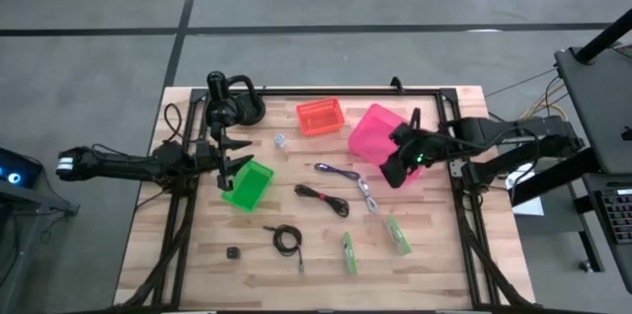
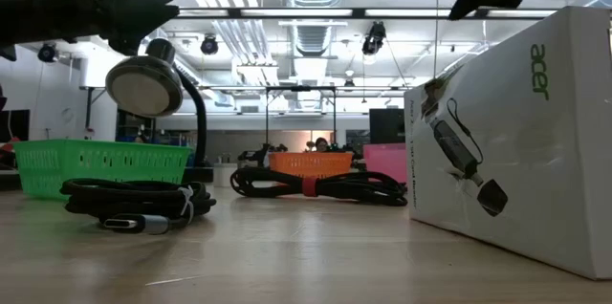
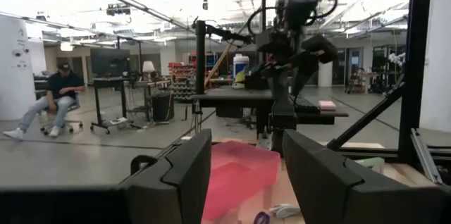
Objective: Pick and place items into bin
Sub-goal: Put the right white card reader box into the orange basket
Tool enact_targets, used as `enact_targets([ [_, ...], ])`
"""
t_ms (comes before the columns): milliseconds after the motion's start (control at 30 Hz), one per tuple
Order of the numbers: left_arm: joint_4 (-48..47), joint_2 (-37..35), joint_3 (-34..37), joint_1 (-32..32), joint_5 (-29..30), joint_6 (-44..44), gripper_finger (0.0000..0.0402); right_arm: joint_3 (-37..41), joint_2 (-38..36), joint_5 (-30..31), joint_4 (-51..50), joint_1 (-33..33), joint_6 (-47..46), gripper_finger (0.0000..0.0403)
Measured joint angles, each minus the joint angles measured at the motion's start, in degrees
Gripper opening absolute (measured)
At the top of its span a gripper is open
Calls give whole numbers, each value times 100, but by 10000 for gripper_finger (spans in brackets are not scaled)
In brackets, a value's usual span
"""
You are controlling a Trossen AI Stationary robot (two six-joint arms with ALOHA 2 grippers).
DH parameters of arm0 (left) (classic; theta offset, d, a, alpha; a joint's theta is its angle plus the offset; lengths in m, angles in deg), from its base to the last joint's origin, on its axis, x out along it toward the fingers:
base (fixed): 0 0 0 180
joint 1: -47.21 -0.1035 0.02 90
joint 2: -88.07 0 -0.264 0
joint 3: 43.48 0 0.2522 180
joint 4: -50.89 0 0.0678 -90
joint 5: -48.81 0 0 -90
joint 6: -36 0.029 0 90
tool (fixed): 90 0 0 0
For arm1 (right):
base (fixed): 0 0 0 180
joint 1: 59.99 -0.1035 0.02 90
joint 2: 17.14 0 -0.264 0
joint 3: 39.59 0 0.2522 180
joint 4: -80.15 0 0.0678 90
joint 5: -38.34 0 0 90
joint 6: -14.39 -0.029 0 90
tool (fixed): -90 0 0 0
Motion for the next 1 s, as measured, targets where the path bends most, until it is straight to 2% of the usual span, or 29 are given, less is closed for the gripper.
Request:
enact_targets([
  [433, 52, 32, 2, 0, -1, 0, 162, -768, 1278, -1236, -979, -974, -1606, 210],
  [733, 110, 33, 70, 4, -1, 2, 162, -827, 1832, -1230, -1196, -1608, -2386, 210],
  [1000, 257, 33, 72, 4, -1, 3, 162, -827, 2125, -936, -1196, -1917, -2789, 210],
])
